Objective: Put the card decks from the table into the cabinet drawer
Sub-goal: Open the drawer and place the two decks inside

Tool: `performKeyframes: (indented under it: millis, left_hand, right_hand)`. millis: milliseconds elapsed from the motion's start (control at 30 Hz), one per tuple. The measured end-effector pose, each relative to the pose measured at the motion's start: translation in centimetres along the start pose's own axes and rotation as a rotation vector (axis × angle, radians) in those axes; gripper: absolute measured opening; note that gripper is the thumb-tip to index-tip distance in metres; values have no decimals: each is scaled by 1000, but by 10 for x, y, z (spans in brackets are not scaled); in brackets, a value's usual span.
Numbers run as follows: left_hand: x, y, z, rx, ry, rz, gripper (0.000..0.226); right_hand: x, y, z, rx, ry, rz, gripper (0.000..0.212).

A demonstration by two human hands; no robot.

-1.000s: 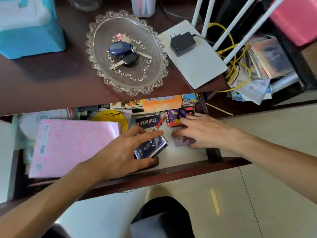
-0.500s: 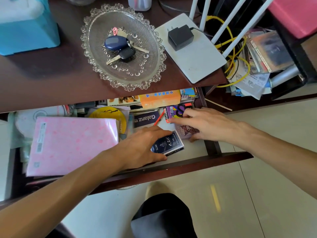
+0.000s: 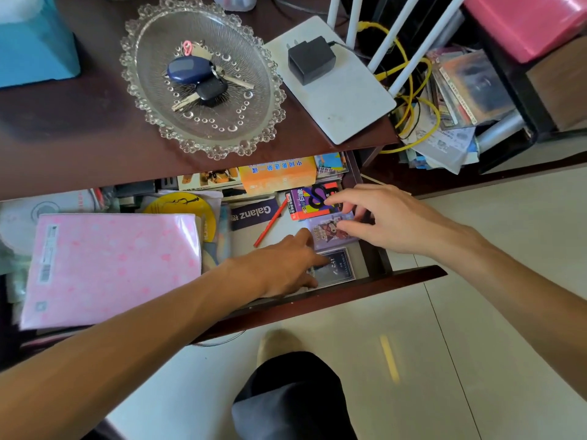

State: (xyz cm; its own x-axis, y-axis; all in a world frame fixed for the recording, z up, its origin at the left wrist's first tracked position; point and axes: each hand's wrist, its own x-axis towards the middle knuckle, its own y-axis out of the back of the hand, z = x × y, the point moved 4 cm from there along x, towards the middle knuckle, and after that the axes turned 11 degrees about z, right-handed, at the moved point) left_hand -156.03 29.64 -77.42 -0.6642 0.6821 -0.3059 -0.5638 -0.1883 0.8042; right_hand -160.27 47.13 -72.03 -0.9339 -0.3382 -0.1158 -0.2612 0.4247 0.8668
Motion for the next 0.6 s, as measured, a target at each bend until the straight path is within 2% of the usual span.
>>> performKeyframes:
  millis: [100,200,367,600]
  left_hand:
    - [-6,1,-3,-123,127,92,46]
    - [-8,10,-13,-136,303,217,43]
    - [-1,2,-13,-322,497,46,69]
    - [14,-6,-6,-637,604,74,68]
  right_hand:
    - [-3,3,3,57,-40,-3,38]
    - [-4,5,3,90,-62,3,36]
    - [-1,1,2,92,-53,-4,34]
    - [7,-15,-4,-299,189,-61,33]
